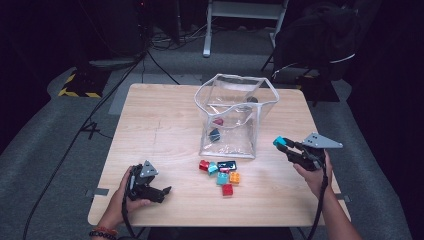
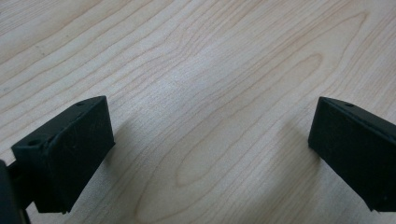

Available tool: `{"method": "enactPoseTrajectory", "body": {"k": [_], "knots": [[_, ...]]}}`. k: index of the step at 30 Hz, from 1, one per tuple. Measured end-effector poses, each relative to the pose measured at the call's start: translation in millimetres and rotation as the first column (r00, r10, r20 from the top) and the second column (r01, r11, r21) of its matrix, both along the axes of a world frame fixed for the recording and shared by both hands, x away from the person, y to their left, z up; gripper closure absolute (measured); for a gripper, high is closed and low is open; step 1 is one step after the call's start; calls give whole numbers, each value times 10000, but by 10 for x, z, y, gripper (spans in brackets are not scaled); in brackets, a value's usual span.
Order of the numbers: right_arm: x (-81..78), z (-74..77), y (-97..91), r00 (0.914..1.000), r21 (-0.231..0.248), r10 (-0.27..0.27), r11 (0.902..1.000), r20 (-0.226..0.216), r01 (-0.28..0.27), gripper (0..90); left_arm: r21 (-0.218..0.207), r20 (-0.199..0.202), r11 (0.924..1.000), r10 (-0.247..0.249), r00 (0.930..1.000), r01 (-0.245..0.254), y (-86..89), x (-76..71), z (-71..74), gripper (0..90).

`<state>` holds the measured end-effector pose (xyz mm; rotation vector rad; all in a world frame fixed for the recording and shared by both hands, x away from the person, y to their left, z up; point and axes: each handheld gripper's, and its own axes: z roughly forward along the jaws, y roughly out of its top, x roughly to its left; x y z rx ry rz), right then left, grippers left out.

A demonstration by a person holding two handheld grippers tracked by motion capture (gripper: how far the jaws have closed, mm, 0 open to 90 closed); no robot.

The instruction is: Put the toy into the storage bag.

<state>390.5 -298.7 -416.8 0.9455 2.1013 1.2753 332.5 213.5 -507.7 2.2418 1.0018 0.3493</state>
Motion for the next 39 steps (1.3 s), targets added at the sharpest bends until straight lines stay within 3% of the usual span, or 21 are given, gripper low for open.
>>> {"method": "enactPoseTrajectory", "body": {"k": [11,23,39], "knots": [[74,451,67,9973,-160,18,9999,730,-6,678,-3,0,10000,2,10000,-2,0,0,0,4],[200,856,192,9925,-147,85,9999,1223,-67,678,5,5,10000,-3,10000,3,0,0,0,4],[382,1131,494,9872,-371,339,9989,1557,-284,678,7,5,10000,-6,10000,6,0,0,0,4]]}}
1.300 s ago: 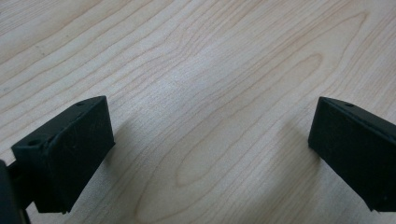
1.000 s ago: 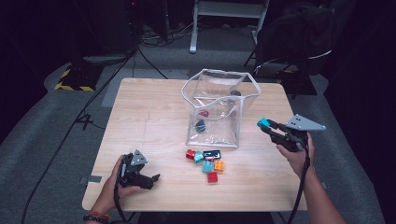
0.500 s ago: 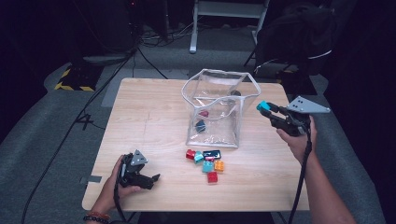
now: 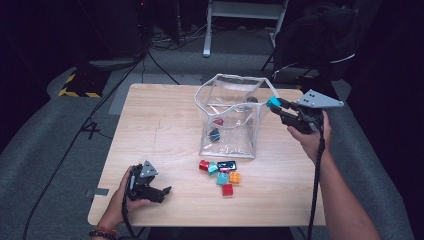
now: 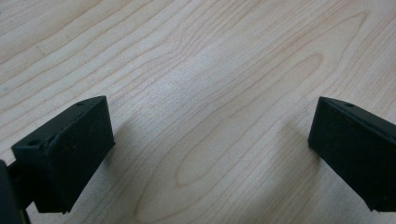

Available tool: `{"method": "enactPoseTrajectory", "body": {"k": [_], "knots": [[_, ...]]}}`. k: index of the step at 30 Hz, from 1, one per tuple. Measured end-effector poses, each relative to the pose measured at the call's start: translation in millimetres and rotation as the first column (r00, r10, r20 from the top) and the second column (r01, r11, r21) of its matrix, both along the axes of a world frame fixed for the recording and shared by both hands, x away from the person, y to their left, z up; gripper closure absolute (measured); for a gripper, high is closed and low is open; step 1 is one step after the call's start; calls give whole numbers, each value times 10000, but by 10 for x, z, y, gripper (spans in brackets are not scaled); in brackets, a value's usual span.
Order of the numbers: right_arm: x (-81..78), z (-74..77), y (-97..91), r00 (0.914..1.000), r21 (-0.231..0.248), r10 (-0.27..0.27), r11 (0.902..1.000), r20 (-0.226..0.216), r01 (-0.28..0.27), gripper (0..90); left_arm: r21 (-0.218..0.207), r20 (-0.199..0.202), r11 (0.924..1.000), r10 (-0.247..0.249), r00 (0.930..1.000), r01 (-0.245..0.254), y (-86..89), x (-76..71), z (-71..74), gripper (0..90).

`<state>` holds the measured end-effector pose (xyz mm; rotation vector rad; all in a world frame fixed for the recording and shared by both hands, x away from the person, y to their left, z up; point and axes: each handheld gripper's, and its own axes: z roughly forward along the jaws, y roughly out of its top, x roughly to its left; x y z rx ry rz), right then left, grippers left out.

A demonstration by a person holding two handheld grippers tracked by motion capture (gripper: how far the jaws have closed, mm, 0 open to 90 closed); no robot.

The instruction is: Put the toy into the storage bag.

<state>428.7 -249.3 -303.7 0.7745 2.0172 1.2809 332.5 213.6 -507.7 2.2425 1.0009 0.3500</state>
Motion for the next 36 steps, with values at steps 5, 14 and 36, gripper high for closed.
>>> {"method": "enactPoseTrajectory", "body": {"k": [5,14,36], "knots": [[57,29,107,10000,-59,81,10000,-2,-81,678,1,2,10000,0,10000,0,0,0,0,4],[180,15,230,9999,-107,55,9999,-144,-56,678,1,2,10000,-1,10000,1,0,0,0,4],[482,-73,369,9973,-224,-429,9989,-592,417,677,-3,9,10000,-8,10000,8,0,1,-1,4]]}}
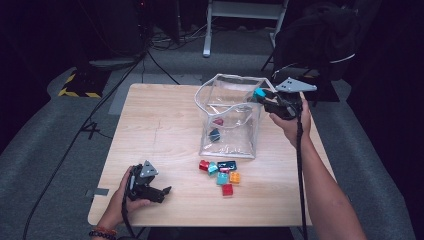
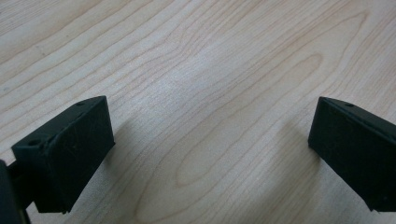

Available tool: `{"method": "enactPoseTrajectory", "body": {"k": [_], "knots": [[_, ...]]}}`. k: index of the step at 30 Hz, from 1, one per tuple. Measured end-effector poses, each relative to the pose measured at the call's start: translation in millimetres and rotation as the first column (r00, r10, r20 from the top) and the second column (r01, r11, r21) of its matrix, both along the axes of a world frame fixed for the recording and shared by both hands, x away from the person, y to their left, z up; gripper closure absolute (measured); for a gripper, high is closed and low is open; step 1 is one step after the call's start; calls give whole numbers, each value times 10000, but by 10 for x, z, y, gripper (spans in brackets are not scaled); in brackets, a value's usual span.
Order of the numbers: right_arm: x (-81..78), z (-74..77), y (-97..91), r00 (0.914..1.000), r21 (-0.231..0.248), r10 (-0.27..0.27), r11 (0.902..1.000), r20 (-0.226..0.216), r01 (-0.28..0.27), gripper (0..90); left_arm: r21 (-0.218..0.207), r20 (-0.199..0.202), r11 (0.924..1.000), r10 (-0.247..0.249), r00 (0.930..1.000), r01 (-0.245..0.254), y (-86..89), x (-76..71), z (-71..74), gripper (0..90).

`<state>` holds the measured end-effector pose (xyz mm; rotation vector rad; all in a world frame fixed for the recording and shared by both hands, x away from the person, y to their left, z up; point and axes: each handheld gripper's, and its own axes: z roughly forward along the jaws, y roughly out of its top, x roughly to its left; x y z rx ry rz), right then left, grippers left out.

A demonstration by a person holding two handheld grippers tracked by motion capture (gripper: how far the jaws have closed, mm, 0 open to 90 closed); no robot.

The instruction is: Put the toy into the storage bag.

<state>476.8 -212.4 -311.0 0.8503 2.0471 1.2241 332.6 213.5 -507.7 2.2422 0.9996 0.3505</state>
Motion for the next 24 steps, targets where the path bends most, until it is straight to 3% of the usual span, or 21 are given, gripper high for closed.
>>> {"method": "enactPoseTrajectory", "body": {"k": [15,18,24], "knots": [[132,-68,35,9987,-53,-485,9988,-152,484,674,-3,1,10000,-7,10000,7,0,0,0,4],[141,-69,49,9981,8,-574,9984,-216,574,610,2,0,10000,-5,10000,5,0,0,0,4],[81,-53,68,9991,-26,-423,9991,-101,423,596,7,5,10000,-9,10000,9,1,1,0,4]]}}
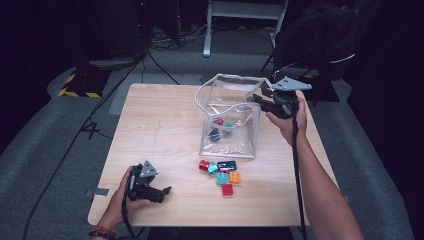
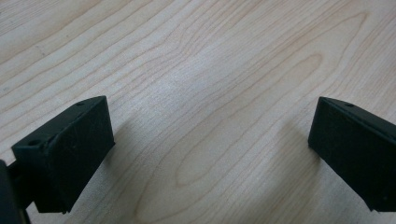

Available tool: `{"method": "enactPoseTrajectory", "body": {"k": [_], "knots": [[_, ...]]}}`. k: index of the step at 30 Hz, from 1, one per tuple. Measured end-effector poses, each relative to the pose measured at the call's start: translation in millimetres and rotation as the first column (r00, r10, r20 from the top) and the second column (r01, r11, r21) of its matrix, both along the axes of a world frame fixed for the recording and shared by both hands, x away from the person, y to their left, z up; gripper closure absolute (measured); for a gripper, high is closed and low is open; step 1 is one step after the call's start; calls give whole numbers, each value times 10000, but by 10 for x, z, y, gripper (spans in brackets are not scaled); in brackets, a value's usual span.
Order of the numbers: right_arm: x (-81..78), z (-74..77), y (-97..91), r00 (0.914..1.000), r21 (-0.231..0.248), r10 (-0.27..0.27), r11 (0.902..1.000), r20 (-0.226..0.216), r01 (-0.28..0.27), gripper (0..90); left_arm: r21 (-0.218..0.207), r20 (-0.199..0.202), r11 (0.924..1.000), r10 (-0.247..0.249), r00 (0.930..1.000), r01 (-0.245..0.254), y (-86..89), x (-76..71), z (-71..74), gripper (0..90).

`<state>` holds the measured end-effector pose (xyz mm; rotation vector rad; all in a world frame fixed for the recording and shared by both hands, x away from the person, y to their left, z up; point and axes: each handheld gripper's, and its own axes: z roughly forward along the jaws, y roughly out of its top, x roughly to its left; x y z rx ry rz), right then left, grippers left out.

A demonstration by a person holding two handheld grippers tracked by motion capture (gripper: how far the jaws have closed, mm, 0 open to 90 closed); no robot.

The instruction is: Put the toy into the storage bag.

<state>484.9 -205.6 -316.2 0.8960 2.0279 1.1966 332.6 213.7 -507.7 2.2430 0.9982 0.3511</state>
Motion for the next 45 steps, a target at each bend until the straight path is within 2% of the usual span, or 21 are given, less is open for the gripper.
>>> {"method": "enactPoseTrajectory", "body": {"k": [6,12,19,26,30,34,41,43,45], "knots": [[-61,5,-44,10000,132,46,9999,-34,-45,578,9,4,10000,-1,10000,1,0,0,0,4],[-205,51,-124,9995,186,277,9994,120,-279,543,2,-8,10000,11,10000,-11,0,-1,0,4],[-482,89,-229,9965,3,750,9972,380,-751,522,1,-2,10000,7,10000,-7,-1,0,0,4],[-798,17,-374,9924,15,1103,9939,554,-1106,511,7,-6,10000,13,10000,-13,0,-1,1,4],[-914,-15,-428,9905,133,1288,9915,490,-1296,496,2,0,10000,7,10000,-7,-1,0,0,4],[-1042,-90,-450,9869,110,1557,9876,429,-1563,494,13,-4,10000,9,10000,-9,0,-1,1,4],[-1209,-354,-398,9770,8,2134,9770,39,-2134,476,4,1,10000,6,10000,-6,-1,0,0,4],[-1248,-478,-367,9687,-35,2481,9687,-66,-2481,463,7,1,10000,2,10000,-2,0,0,0,4],[-1267,-583,-338,9642,-134,2648,9642,-166,-2650,464,8,2,10000,2,10000,-2,0,0,0,4]]}}
